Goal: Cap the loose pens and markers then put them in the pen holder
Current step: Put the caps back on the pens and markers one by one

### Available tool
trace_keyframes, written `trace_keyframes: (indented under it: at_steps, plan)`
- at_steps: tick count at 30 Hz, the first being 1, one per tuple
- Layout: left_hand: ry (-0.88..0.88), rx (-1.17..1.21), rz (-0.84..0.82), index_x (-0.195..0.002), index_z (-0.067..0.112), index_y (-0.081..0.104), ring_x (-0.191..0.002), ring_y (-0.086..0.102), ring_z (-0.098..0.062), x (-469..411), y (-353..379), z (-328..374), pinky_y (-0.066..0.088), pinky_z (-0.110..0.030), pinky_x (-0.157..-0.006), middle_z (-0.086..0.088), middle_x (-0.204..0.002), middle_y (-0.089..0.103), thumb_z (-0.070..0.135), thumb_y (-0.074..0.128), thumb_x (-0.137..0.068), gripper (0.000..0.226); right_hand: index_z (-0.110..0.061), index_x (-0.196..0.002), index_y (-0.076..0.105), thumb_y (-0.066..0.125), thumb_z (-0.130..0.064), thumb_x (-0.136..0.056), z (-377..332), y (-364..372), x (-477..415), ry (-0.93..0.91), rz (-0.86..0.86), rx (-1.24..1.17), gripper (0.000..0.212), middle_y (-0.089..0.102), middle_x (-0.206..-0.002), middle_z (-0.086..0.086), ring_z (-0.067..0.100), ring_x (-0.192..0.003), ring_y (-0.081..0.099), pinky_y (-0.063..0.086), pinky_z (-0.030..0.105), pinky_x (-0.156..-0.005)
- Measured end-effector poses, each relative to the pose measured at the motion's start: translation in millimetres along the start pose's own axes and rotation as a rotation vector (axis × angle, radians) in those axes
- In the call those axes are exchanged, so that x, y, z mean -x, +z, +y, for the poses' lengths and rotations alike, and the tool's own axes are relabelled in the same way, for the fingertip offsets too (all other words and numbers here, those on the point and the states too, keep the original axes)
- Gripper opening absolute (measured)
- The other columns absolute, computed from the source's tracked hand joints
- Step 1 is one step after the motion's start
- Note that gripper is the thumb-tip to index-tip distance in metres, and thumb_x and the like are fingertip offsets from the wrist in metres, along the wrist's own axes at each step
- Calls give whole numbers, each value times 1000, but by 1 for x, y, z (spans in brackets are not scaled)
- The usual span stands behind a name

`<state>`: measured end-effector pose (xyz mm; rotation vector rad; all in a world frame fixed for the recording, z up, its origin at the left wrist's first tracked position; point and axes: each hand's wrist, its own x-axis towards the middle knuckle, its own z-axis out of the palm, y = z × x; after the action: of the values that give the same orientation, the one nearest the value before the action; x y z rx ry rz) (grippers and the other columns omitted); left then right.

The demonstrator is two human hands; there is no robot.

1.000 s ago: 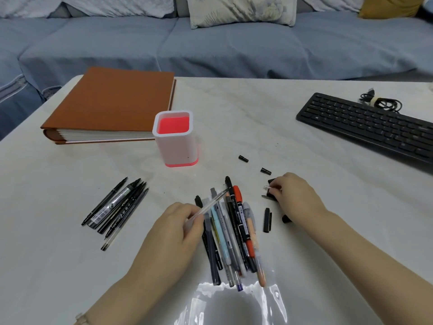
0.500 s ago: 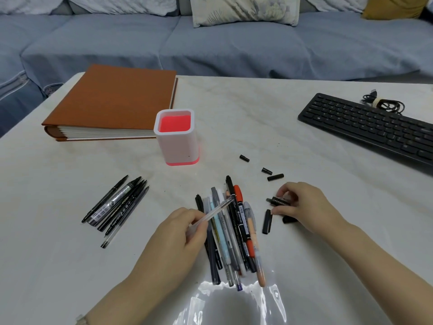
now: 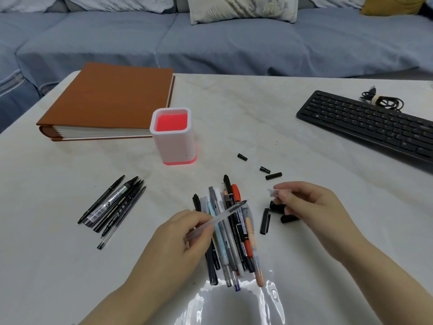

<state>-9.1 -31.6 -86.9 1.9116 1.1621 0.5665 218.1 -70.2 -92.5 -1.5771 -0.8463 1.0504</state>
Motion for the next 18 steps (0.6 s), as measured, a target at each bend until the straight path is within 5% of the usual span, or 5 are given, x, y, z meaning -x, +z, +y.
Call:
trace_keyframes:
  at_steps: [5,18]
  plan:
    - [45,11,-4,-81,40,65,-75,55,-12,3,-3,6,40,-12,-62,12,-84,62,23,58,-85,19,-10,-82,69,56,-2,-81,-12,11,22,41,-99,-217,16,75,-75,3,8,-69,68,52,13,-59]
    - [109,-50,-27,-89,38,66,-62,49,-2,6,-2,11,35,-5,-58,20,-76,55,28,59,-84,13,-14,-77,70,58,0,-81,-24,18,36,23,-116,-105,19,73,-65,2,2,-57,63,51,11,-58]
